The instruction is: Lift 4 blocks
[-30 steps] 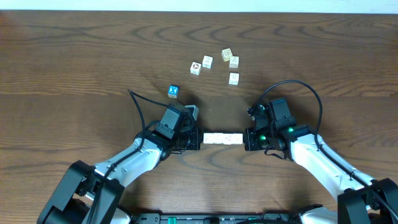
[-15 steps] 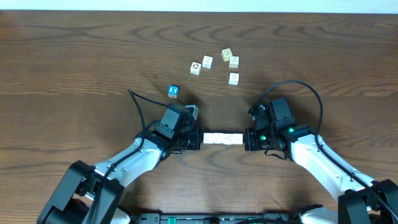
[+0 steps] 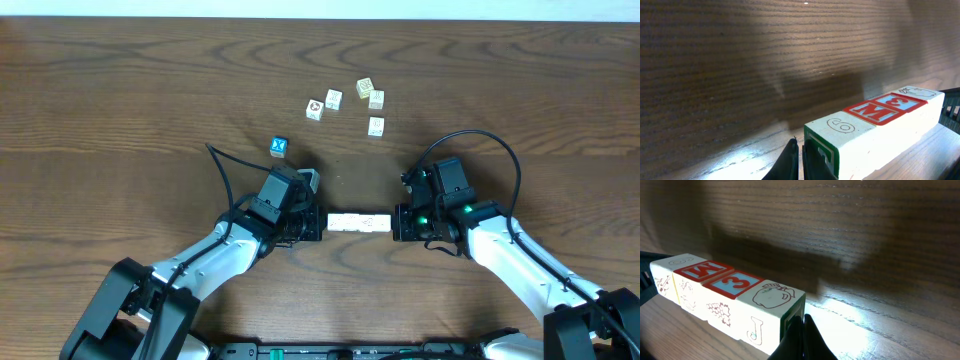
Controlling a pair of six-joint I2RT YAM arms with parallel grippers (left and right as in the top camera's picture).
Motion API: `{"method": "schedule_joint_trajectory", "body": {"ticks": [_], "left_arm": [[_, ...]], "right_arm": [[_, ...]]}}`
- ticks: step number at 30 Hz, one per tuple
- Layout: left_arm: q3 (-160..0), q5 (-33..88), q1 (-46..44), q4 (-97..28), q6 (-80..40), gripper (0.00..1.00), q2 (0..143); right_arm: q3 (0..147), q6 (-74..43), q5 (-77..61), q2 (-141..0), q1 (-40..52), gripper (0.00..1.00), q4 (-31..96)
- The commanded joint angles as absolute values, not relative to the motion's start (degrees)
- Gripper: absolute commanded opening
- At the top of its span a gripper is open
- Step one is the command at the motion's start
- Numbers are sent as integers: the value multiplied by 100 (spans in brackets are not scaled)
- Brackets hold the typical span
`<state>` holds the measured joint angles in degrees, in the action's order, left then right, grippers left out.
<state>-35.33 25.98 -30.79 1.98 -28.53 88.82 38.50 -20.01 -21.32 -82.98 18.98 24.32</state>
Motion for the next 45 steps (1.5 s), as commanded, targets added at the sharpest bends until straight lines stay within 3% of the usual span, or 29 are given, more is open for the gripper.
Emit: {"method": "schedule_joint_trajectory", "body": {"ticks": [1, 45], "left_arm": [[-3612, 3301, -3223, 355, -2862, 7, 8753], [-3612, 3306, -3223, 311, -2910, 7, 8409]], "right_arm": [[3900, -2051, -3024, -8204, 2185, 1, 2309], [3933, -2012, -3024, -7671, 2187, 1, 2523]]}}
